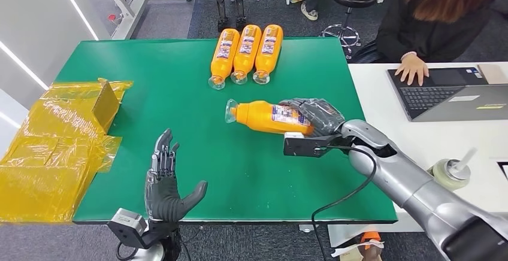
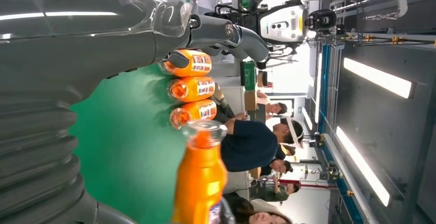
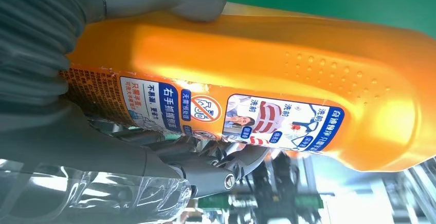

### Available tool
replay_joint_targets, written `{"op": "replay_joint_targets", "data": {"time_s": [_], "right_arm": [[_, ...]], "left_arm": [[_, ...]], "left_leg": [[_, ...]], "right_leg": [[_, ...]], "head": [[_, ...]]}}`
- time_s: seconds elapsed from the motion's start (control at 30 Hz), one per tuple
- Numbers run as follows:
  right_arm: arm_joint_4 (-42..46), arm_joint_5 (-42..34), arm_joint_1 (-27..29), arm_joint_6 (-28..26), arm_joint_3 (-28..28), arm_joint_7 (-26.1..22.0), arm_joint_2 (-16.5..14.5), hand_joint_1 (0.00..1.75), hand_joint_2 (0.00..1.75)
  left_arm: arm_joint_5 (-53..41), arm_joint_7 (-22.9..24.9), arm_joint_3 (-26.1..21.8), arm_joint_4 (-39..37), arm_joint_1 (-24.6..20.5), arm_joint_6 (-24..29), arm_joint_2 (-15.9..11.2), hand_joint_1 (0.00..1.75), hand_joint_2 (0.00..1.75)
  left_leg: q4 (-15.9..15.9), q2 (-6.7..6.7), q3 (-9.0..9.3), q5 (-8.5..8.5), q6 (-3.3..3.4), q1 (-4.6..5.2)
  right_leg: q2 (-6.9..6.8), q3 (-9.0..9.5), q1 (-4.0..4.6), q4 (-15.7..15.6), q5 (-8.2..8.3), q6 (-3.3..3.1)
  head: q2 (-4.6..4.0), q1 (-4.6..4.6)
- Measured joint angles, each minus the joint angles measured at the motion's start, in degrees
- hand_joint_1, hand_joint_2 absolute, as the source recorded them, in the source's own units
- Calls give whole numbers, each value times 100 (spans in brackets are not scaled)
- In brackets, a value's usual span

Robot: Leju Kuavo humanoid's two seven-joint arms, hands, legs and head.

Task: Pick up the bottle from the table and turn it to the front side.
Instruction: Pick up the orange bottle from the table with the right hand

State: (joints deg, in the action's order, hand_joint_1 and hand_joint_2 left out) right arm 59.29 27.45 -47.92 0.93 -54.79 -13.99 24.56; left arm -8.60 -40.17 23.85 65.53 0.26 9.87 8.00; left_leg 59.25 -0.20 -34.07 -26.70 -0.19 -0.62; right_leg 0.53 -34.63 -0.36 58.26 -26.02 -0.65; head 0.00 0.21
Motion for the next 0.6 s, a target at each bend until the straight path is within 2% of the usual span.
{"op": "replay_joint_targets", "data": {"time_s": [0.2, 0.4, 0.6], "right_arm": [[500, 191, 406, -360, 413, -196, 2, 169, 175], [1113, 579, 1349, -682, 830, -331, -3, 164, 175], [1395, 671, 1856, -744, 1151, -467, -143, 165, 175]], "left_arm": [[86, 0, -93, 0, 28, -84, 51, 0, 175], [518, 0, -305, -1, 89, -658, 184, 0, 175], [1016, 0, -601, -135, 1, -1297, 341, 0, 175]], "left_leg": [[0, -6, -2, 0, 1, -1], [-1, -13, -13, -2, 2, 0], [-1, -12, -13, -1, 2, 0]], "right_leg": [[-7, 1, 1, -1, -1, 1], [-14, -4, 1, -1, -4, 4], [-15, -5, 1, -1, -4, 4]], "head": [[0, 0], [0, 0], [0, 0]]}}
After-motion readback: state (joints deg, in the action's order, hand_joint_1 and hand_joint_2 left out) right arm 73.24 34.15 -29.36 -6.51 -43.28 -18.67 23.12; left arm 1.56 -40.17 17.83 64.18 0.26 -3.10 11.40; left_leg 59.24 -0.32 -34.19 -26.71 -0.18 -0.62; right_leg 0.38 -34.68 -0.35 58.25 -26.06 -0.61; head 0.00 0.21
